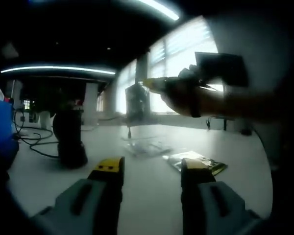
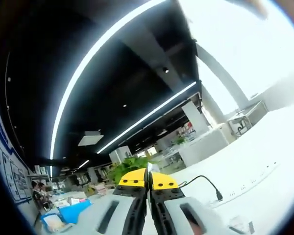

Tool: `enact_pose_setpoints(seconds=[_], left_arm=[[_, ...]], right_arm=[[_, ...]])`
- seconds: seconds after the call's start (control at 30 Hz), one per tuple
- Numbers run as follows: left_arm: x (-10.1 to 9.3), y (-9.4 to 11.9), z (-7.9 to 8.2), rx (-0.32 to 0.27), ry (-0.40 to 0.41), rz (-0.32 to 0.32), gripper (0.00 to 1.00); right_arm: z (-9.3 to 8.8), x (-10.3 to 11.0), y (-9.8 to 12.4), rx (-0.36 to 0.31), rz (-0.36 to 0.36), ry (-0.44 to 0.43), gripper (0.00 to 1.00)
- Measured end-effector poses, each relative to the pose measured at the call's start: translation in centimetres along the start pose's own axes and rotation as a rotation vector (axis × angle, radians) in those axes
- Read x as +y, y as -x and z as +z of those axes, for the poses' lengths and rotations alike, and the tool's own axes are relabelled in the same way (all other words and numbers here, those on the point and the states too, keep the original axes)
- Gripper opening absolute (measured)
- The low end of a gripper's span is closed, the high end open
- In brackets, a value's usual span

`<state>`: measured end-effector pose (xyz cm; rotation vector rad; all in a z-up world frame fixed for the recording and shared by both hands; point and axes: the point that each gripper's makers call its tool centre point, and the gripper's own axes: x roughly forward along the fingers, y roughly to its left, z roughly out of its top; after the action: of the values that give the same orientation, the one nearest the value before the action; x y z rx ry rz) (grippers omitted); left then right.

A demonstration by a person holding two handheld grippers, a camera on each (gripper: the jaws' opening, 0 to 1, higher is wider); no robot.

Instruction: Clip sheet goods on table flip sheet goods clip sheet goods scan sheet goods put sheet goods back to table

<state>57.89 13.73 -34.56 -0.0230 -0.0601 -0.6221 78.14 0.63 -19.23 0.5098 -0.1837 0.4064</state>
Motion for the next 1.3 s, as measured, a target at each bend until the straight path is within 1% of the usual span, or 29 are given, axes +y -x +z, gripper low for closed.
enact_pose_setpoints(seconds=[0.17, 0.27, 0.37, 0.5, 0.57, 0.7, 0.83, 0.9, 1.17, 1.27, 1.3], left_arm=[[-0.1, 0.0, 0.0, 0.000, -0.003, -0.004, 0.38], [0.0, 0.1, 0.0, -0.002, 0.000, -0.005, 0.38], [0.0, 0.1, 0.0, -0.003, 0.003, -0.005, 0.38], [0.1, 0.1, 0.0, -0.003, 0.006, -0.004, 0.38], [0.0, 0.1, 0.0, -0.004, 0.006, -0.006, 0.38], [0.1, 0.1, 0.0, -0.004, 0.006, -0.006, 0.38], [0.0, 0.1, 0.0, -0.003, 0.005, -0.008, 0.38], [0.0, 0.0, 0.0, -0.003, 0.003, -0.008, 0.38], [0.1, 0.1, 0.0, -0.004, 0.003, -0.007, 0.38], [0.1, 0.1, 0.0, -0.004, 0.002, -0.009, 0.38], [0.1, 0.1, 0.0, -0.003, 0.001, -0.009, 0.38]], right_arm=[[-1.1, 0.4, -0.4, 0.009, 0.000, 0.005, 0.00], [-1.4, 1.0, 0.4, 0.005, 0.001, 0.015, 0.00], [-2.1, 1.6, 0.6, 0.005, 0.004, 0.027, 0.00], [-2.8, 1.1, -0.3, 0.018, -0.004, 0.026, 0.00], [-3.2, 0.8, -0.6, 0.029, -0.015, 0.004, 0.00], [-3.7, 0.9, -0.6, 0.035, -0.018, 0.015, 0.00], [-4.2, 0.3, -1.3, 0.041, -0.023, 0.015, 0.00], [-4.4, -0.1, -1.8, 0.046, -0.026, 0.012, 0.00], [-4.7, 0.0, -2.4, 0.047, -0.027, 0.013, 0.00], [-5.1, -0.2, -2.5, 0.048, -0.033, 0.011, 0.00], [-5.3, -0.6, -2.8, 0.048, -0.039, 0.007, 0.00]])
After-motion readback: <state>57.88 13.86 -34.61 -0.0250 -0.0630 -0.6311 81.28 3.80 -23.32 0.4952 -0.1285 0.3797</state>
